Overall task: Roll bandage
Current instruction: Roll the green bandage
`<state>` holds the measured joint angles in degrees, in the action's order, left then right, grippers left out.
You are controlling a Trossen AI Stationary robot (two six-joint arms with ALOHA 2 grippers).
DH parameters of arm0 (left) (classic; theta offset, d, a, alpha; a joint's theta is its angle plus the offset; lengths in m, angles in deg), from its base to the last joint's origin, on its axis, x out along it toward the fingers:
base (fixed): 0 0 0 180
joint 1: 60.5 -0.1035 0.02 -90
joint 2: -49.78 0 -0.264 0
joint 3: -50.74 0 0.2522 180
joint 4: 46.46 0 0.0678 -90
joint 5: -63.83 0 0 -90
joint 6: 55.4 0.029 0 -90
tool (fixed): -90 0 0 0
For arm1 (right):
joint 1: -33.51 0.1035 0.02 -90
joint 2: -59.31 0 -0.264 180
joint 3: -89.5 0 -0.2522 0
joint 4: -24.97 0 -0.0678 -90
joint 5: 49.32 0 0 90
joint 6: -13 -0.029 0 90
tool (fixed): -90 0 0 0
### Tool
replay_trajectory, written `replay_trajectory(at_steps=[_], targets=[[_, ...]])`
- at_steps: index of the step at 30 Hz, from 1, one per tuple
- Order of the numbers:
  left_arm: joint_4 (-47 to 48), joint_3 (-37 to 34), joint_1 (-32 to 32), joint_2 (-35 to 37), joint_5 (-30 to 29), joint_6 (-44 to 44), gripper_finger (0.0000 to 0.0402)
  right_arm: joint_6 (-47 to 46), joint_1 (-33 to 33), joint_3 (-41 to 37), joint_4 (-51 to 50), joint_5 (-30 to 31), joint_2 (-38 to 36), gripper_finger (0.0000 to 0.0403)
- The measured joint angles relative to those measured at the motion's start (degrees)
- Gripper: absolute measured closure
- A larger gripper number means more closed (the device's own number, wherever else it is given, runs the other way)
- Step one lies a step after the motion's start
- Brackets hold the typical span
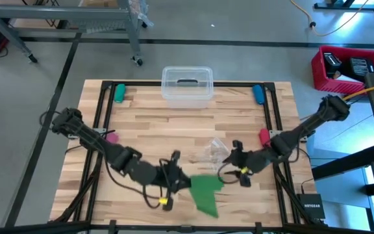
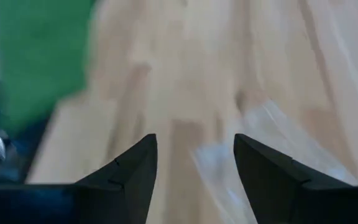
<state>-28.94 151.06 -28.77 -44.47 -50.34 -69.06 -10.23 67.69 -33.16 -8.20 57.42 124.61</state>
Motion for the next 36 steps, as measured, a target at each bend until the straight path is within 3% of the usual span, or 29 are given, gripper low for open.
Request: replay_trajectory(at_steps=[6, 9, 28, 36], targets=[[0.27, 0.0, -2.3, -0.09, -0.21, 0.65, 0.0391, 3.64, 5.65, -7.99, 26.73, 8.3, 0.41, 0.0187], [0.19, -0.02, -2.7, -0.2, -0.19, 0.91, 0.0391, 5.77, 6.35, -10.62, 35.14, 11.69, 1.75, 0.0187], [-1.48, -0.02, -2.91, -0.14, -0.04, 2.31, 0.0391, 11.89, 2.53, -9.82, 36.76, 16.22, 3.61, 0.0187], [-3.54, -0.02, -3.74, -0.14, -0.05, 4.6, 0.0391, 11.89, 2.55, -9.8, 45.01, 12.2, 7.69, 0.0202]])
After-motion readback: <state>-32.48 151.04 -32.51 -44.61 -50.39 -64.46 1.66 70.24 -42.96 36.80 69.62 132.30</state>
